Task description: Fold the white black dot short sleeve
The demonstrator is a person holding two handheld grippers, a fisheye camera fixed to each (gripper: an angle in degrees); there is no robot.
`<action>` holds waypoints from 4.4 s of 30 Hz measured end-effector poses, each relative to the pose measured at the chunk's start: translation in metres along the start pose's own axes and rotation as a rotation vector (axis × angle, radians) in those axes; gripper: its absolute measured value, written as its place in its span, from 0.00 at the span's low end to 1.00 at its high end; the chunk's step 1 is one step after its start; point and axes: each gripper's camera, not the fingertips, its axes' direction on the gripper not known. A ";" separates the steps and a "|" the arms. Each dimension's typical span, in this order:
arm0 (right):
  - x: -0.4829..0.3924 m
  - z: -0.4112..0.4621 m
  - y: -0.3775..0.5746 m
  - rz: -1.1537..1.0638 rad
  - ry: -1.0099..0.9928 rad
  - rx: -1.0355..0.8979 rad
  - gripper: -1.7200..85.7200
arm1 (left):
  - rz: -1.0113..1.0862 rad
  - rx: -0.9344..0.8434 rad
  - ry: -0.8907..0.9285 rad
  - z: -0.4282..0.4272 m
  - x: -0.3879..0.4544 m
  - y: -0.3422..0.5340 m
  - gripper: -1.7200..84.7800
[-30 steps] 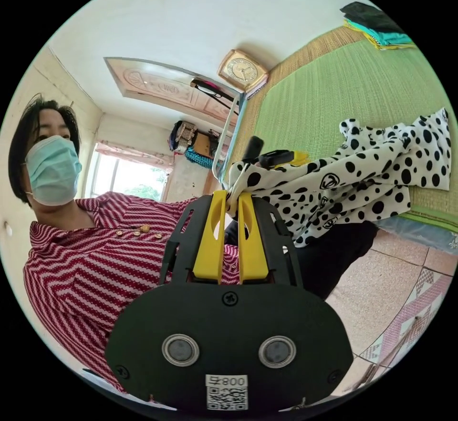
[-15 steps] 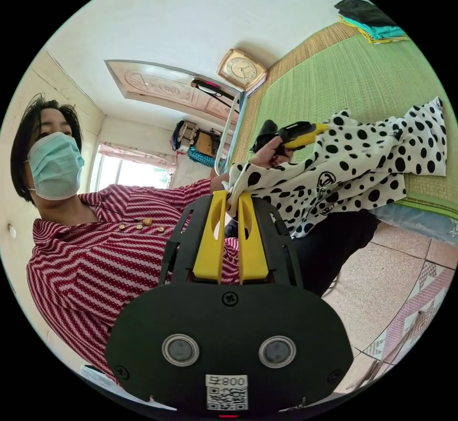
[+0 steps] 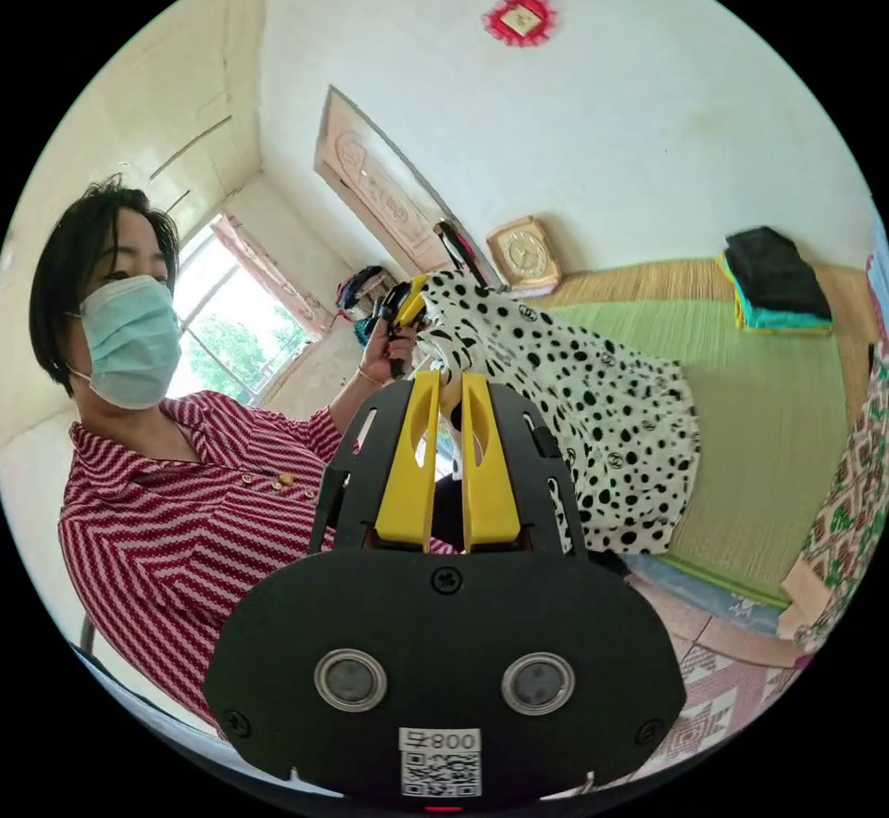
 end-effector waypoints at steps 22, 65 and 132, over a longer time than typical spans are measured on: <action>-0.169 0.052 0.075 -0.386 0.071 0.180 0.04 | 0.605 0.128 -0.236 0.018 0.369 0.157 0.05; -0.221 0.084 0.185 -0.463 0.052 0.235 0.04 | 0.692 0.099 -0.280 0.122 0.504 0.307 0.05; 0.052 0.080 -0.338 0.061 0.281 -0.090 0.06 | 0.022 -0.123 -0.745 0.077 0.012 -0.121 0.09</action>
